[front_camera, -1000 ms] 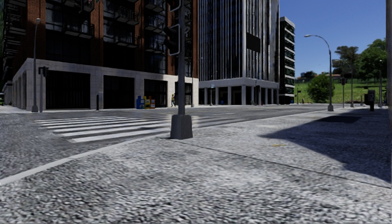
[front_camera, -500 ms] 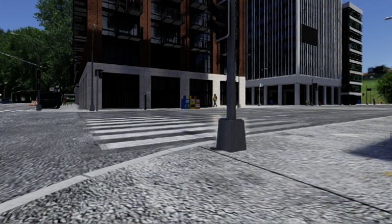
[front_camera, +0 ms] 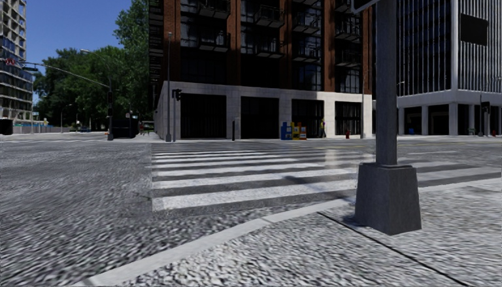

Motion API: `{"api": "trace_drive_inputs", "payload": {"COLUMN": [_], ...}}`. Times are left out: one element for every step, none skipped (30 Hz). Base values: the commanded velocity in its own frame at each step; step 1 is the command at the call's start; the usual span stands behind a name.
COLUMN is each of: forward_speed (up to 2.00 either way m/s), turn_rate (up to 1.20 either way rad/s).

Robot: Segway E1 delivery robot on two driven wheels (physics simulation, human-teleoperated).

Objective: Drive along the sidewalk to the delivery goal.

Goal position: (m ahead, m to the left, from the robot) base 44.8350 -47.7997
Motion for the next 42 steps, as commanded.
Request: {"api": "trace_drive_inputs", "payload": {"forward_speed": [2.0,2.0,2.0,2.0,2.0,2.0,2.0,2.0,2.0,2.0,2.0,2.0,2.0,2.0,2.0,2.0,2.0,2.0,2.0,2.0,2.0,2.0,2.0,2.0,2.0,2.0,2.0,2.0,2.0,2.0,2.0,2.0,2.0,1.98,1.92,1.92,1.81,1.69,1.65,1.64,1.64,1.63], "turn_rate": [0.08,0.0,0.0,0.0,0.0,0.0,0.0,0.0,0.0,0.0,0.0,0.0,0.0,0.0,0.0,0.0,0.0,0.0,0.0,0.0,0.0,0.0,0.0,0.0,0.0,0.0,0.0,0.0,0.0,0.0,0.0,0.0,0.0,0.0,0.0,0.0,0.0,0.0,0.0,0.0,0.0,0.0]}}
